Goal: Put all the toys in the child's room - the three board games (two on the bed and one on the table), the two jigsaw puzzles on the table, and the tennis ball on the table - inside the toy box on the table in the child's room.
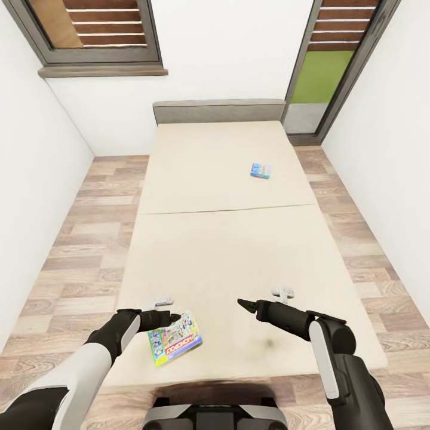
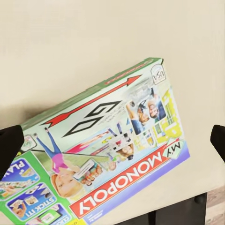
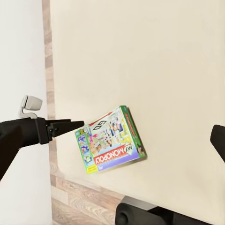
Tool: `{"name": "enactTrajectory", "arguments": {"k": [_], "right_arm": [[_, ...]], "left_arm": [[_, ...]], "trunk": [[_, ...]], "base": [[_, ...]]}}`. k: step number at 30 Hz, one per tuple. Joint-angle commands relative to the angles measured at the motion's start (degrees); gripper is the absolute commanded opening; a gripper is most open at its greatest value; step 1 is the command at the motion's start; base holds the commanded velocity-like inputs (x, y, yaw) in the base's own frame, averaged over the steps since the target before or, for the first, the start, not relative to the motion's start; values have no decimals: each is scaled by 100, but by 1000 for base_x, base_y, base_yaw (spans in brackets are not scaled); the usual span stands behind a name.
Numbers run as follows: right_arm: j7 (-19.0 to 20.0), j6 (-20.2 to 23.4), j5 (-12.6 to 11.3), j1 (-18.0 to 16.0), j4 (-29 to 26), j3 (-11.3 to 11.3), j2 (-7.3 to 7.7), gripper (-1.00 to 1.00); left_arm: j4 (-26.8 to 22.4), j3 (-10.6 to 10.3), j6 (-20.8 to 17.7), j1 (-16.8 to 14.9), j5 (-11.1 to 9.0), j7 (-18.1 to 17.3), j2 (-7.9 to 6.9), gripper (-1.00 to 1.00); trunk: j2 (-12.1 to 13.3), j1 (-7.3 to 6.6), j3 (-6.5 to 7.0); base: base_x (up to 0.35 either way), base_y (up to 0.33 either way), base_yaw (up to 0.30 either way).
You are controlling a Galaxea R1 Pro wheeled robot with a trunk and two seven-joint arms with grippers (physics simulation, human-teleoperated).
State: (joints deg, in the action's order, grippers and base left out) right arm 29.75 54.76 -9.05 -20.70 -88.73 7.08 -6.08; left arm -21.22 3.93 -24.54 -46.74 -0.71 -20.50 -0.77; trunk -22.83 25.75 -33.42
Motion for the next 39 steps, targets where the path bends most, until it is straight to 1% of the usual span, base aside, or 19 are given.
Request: {"name": "enactTrajectory", "arguments": {"k": [1, 7, 17, 25, 26, 27, 32, 36, 39], "right_arm": [[1, 38, -16, -4, -2, 7, -6, 100], [-41, 27, 8, -4, 4, -44, -11, 100], [-7, 40, 11, -4, 13, 5, 1, 100], [8, 53, -37, -4, 14, 17, 2, 100], [7, 55, -46, -4, 11, 18, 2, 100], [6, 64, -54, -4, 7, 26, 2, 100], [8, 62, -71, -4, 5, 25, 2, 100], [12, 61, -82, -4, 3, 22, 2, 100], [10, 61, -85, -4, -1, 22, 2, 100]], "left_arm": [[-9, 42, -54, -2, -9, -23, 4, 100], [-13, 46, -59, -1, -13, -21, 8, 100], [-45, 59, -67, -8, -16, -12, 25, 100], [-248, 71, -25, -16, -17, 18, 69, 100], [-268, 71, 28, -17, -20, 52, 82, 100], [-288, 72, 166, -16, -18, 192, 137, 100], [-294, 66, 258, -13, -17, 467, 180, 100], [-295, 62, 374, -12, -15, 589, 188, 100], [-295, 59, 414, -11, -16, 616, 190, 100]], "trunk": [[-9, 3, -8], [-9, 3, -9], [-9, 3, -9], [-9, 3, -9], [-9, 3, -9], [-9, 3, -9], [-9, 3, -9], [-9, 3, -9], [-9, 3, -9]], "base": [[0, 0, 0], [0, 0, 0], [0, 0, 0], [0, 0, 0], [0, 0, 0], [0, 0, 0], [0, 0, 0], [0, 0, 0], [0, 0, 0]]}}
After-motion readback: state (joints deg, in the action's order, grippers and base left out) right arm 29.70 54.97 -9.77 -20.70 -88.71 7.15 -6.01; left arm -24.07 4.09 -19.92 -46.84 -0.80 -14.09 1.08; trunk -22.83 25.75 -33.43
